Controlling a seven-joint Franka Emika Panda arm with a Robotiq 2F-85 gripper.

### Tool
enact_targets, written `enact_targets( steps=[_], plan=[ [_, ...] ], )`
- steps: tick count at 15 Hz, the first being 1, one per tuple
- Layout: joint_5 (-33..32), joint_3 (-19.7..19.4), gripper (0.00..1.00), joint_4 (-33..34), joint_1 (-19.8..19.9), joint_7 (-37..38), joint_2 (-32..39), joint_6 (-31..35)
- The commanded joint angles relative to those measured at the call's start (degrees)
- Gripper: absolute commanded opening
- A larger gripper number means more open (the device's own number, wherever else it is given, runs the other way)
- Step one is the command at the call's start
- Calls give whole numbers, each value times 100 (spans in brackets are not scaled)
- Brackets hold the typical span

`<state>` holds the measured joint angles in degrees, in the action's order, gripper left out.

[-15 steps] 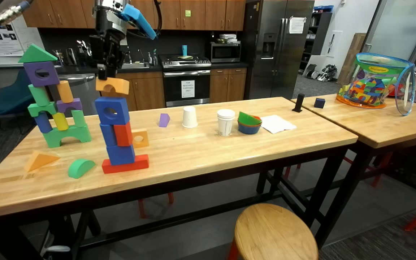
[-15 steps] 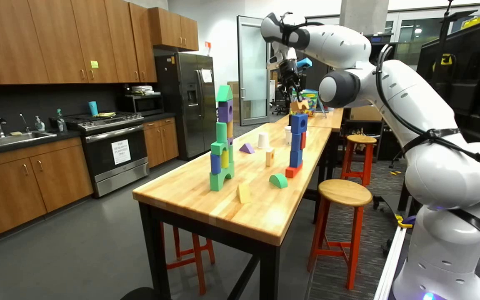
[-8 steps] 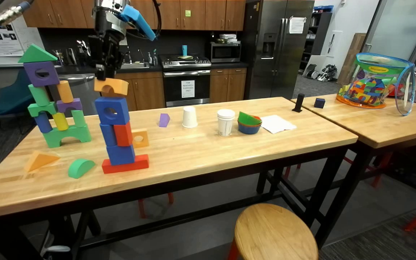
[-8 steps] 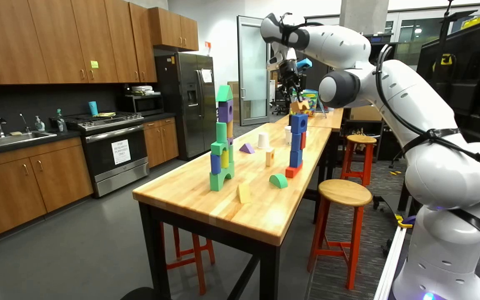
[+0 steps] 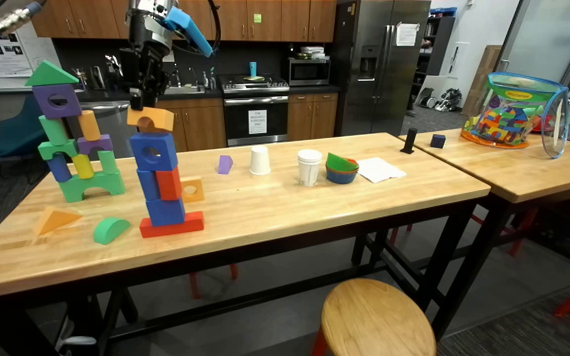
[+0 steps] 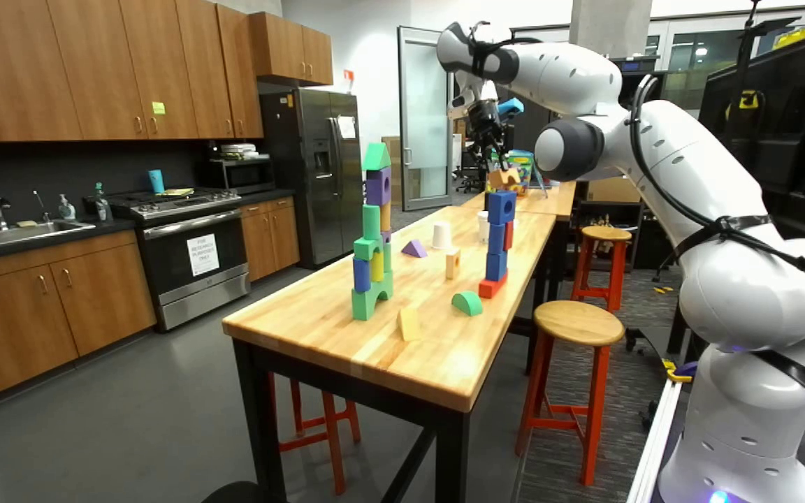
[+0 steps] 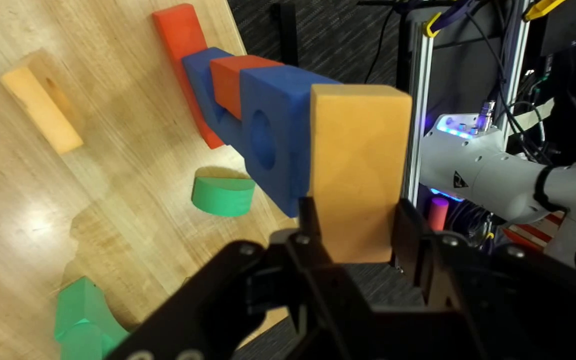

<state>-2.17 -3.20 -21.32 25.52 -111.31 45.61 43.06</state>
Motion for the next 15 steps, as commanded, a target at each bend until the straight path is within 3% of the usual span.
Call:
enact_targets(
  steps=[1,15],
  plan=[
    [-16,11,15,7,-29,75,-31,-56],
    [-2,19,15,53,-18,79,44,-42]
  ],
)
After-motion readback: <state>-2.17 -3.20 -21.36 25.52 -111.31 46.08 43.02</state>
